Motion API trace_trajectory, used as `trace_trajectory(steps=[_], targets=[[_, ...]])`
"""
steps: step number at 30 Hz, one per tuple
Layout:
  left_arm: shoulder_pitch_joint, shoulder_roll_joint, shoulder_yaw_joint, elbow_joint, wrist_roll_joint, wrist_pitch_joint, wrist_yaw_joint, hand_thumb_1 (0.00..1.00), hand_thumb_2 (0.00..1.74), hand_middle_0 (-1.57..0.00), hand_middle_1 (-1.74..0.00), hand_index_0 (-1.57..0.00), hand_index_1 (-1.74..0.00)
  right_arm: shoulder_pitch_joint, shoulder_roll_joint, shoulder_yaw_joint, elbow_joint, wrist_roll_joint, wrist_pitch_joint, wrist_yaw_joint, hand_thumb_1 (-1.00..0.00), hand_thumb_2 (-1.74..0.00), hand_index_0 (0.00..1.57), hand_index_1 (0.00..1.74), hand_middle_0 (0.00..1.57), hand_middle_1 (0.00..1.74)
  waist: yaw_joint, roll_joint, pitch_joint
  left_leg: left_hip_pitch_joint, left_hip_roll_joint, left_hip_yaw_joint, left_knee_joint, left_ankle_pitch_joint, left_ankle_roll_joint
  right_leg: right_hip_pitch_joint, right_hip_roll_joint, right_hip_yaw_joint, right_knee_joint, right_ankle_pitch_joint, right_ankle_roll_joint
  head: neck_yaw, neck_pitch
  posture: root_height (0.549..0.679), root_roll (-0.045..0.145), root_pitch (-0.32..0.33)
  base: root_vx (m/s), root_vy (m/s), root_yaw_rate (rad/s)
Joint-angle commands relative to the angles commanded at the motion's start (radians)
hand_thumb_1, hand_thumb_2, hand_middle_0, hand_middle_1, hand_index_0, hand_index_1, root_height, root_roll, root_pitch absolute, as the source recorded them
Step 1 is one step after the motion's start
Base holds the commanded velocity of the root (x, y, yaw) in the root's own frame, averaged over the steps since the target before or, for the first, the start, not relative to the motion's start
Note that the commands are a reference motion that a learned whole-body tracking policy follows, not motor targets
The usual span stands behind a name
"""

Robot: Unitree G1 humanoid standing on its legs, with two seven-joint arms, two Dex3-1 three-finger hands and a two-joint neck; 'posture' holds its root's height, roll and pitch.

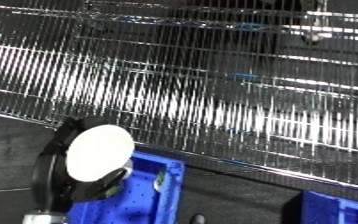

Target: Pick up the object and place it into the box

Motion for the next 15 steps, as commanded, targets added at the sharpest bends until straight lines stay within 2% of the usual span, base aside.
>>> trace_trajectory(steps=[3, 7, 11, 15], targets=[[0.073, -0.004, 0.027, 0.069, 0.003, -0.019, -0.003, 0.95, 1.65, -1.49, -1.65, -1.49, -1.65, 0.005, -0.005, -0.011, 0.016, -0.001, 0.002, 0.001, 0.0, 0.0, 0.0, 0.0, 0.0, 0.0, 0.015, 0.008, 0.0, -0.004, -0.005, -0.006, -0.001, 0.005, -0.0012, 0.002, -0.0032, -0.01, 0.008, -0.011, -0.0062, -0.021, -0.011, 0.65, 0.048, 0.081, -0.005, 0.008, 0.133], [0.135, -0.03, 0.035, 0.197, -0.01, -0.057, -0.005, 0.95, 1.65, -1.49, -1.65, -1.49, -1.65, 0.003, -0.015, -0.017, 0.048, 0.004, 0.009, 0.021, 0.0, 0.0, 0.0, 0.0, 0.0, 0.0, 0.028, 0.008, 0.0, -0.006, -0.005, -0.01, -0.005, 0.012, -0.0029, 0.006, -0.0039, -0.019, 0.015, -0.023, -0.0134, -0.087, -0.042, 0.649, 0.048, 0.08, 0.0, 0.016, 0.096], [0.148, -0.054, 0.052, 0.342, -0.05, -0.073, -0.019, 0.95, 1.65, -1.49, -1.65, -1.49, -1.65, 0.004, -0.015, -0.014, 0.066, 0.001, 0.013, 0.039, 0.0, 0.0, 0.0, 0.0, 0.0, 0.0, 0.032, -0.008, 0.0, -0.002, 0.004, -0.014, -0.013, 0.019, -0.0035, 0.015, -0.0014, -0.026, 0.023, -0.037, -0.0193, -0.168, -0.072, 0.648, 0.044, 0.076, 0.02, -0.001, 0.072], [0.134, -0.056, 0.075, 0.448, -0.068, -0.049, -0.046, 0.95, 1.65, -1.49, -1.65, -1.49, -1.65, 0.012, -0.012, 0.001, 0.077, -0.018, 0.012, 0.057, 0.0, 0.0, 0.0, 0.0, 0.0, 0.0, 0.023, -0.037, 0.0, 0.005, 0.018, -0.015, -0.022, 0.025, -0.0051, 0.023, 0.0072, -0.023, 0.03, -0.049, -0.0251, -0.245, -0.094, 0.647, 0.039, 0.071, 0.028, 0.023, 0.001]])
